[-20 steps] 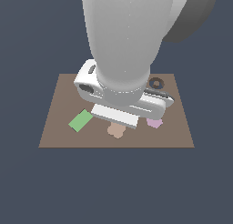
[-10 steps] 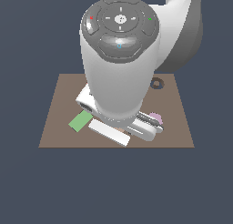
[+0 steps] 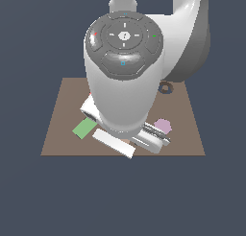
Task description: Insert a designated object into the corresponding slot on a board.
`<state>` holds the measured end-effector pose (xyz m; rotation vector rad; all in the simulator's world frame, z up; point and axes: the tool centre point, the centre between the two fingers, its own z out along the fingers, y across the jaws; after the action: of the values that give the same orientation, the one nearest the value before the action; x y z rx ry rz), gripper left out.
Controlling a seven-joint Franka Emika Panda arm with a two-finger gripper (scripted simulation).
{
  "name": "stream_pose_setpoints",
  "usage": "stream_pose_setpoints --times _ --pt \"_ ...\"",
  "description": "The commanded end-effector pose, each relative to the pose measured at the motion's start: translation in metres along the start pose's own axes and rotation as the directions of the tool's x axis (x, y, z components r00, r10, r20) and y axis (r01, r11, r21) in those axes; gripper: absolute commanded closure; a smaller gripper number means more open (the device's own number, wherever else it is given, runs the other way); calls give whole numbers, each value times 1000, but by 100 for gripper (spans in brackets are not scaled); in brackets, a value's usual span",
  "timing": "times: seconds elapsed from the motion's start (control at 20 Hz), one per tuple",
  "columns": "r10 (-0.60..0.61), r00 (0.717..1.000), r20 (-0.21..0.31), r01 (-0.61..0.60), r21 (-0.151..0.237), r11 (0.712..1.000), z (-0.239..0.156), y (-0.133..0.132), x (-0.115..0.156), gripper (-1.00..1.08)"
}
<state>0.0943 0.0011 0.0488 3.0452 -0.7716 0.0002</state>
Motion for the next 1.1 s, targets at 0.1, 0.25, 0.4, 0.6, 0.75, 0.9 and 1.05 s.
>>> stream_pose_setpoints --times 0.1,0.25,0.4,0.6,0.75,0.9,1.05 --pt "2 1000 0 -2 0 1000 12 0 0 -92" --pt "4 1000 0 -4 0 1000 18 0 1 -92" --pt "4 1000 0 -4 0 1000 19 0 1 108" --pt "4 1000 0 -4 0 1000 19 0 1 108" --pt "4 1000 0 -4 0 1000 19 0 1 108" --pt "4 1000 0 -4 0 1000 18 0 1 108" --pt "4 1000 0 -4 0 1000 13 0 1 108"
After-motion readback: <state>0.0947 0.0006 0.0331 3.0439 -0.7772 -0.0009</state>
